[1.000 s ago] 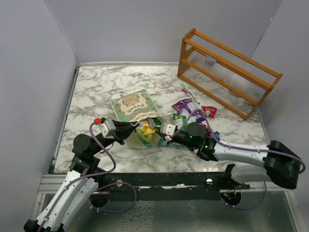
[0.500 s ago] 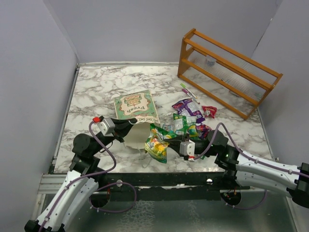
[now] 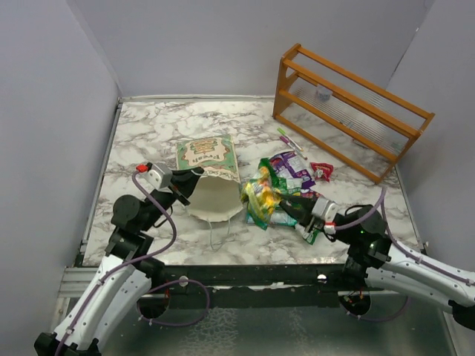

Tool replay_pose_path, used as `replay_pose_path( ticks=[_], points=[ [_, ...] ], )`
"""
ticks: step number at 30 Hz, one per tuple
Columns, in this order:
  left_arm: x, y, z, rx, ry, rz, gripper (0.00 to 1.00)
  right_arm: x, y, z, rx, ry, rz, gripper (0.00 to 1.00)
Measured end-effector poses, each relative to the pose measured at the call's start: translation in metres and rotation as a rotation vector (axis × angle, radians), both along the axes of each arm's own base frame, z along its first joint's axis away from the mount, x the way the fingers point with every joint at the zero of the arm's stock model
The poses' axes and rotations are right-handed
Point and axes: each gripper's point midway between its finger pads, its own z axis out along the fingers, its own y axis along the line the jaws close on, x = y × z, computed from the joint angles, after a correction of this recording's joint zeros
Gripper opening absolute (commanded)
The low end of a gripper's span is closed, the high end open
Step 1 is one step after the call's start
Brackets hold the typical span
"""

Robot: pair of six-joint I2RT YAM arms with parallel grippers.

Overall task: Take the snacks out of the paper bag
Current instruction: Place the snack at the center of the board, then adjust the paper bag at the center of the board.

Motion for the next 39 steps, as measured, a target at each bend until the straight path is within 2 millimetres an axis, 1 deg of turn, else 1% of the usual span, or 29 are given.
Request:
replay_pose_path(
  ticks=[2,3,4,5,6,7,8,9,10,11,13,14,15,17,18,20,21,24,26,27,30,36,38,39],
  points=[
    [0.006,0.002,0.008,-0.011,0.006,0.026,0.00,0.015,-0.014,0.014,0.087,0.048,-0.105,0.01],
    [0.009,0.003,0.014,-0.016,0.009,0.040,0.00,0.024,-0.023,0.020,0.132,0.080,-0.171,0.01],
    [0.011,0.004,0.017,-0.020,0.010,0.049,0.00,0.038,-0.035,0.024,0.192,0.126,-0.265,0.01],
    [0.014,0.005,0.021,-0.023,0.014,0.058,0.00,0.051,-0.046,0.025,0.239,0.174,-0.353,0.01],
    [0.016,0.005,0.024,-0.026,0.017,0.064,0.00,0.065,-0.058,0.022,0.283,0.230,-0.457,0.01],
    [0.017,0.005,0.026,-0.029,0.021,0.068,0.00,0.079,-0.069,0.014,0.312,0.284,-0.560,0.01],
    [0.018,0.005,0.026,-0.032,0.026,0.070,0.00,0.095,-0.080,-0.002,0.324,0.354,-0.693,0.01],
    [0.018,0.005,0.026,-0.034,0.032,0.070,0.00,0.106,-0.085,-0.016,0.313,0.398,-0.781,0.01],
    [0.018,0.005,0.024,-0.034,0.041,0.069,0.00,0.115,-0.088,-0.035,0.279,0.444,-0.870,0.02],
    [0.018,0.004,0.023,-0.034,0.048,0.068,0.00,0.122,-0.088,-0.054,0.232,0.480,-0.936,0.02],
    [0.018,0.004,0.020,-0.034,0.073,0.066,0.00,0.129,-0.087,-0.097,0.109,0.538,-1.043,0.02],
    [0.018,0.004,0.020,-0.033,0.081,0.064,0.00,0.131,-0.089,-0.112,0.070,0.561,-1.077,0.02],
    [0.017,0.003,0.024,-0.030,0.090,0.058,0.00,0.133,-0.091,-0.132,0.014,0.596,-1.115,0.02],
    [0.016,0.000,0.034,-0.023,0.107,0.043,0.00,0.139,-0.101,-0.161,-0.060,0.657,-1.185,0.02],
    [0.015,-0.001,0.043,-0.021,0.113,0.036,0.00,0.141,-0.105,-0.169,-0.074,0.683,-1.205,0.02],
    [0.015,-0.002,0.069,-0.037,0.114,0.027,0.00,0.147,-0.110,-0.180,-0.078,0.744,-1.233,0.06],
    [0.016,-0.003,0.083,-0.049,0.119,0.029,0.00,0.150,-0.112,-0.181,-0.072,0.759,-1.242,0.08],
    [0.020,0.004,0.117,-0.122,0.169,0.079,0.00,0.151,-0.111,-0.184,-0.074,0.790,-1.245,0.09],
    [0.022,0.009,0.128,-0.176,0.198,0.109,0.00,0.150,-0.110,-0.187,-0.082,0.801,-1.240,0.09],
    [0.023,0.010,0.127,-0.192,0.212,0.119,0.00,0.150,-0.110,-0.187,-0.085,0.804,-1.238,0.10],
    [0.025,0.015,0.111,-0.232,0.267,0.155,0.00,0.148,-0.108,-0.189,-0.087,0.820,-1.226,0.11],
    [0.031,0.035,0.039,-0.234,0.393,0.295,0.00,0.144,-0.105,-0.187,-0.079,0.844,-1.195,0.14],
    [0.030,0.041,0.022,-0.227,0.415,0.333,0.00,0.143,-0.104,-0.187,-0.079,0.851,-1.185,0.14],
    [0.028,0.045,0.018,-0.229,0.415,0.349,0.00,0.143,-0.103,-0.188,-0.079,0.855,-1.181,0.15]
  ],
)
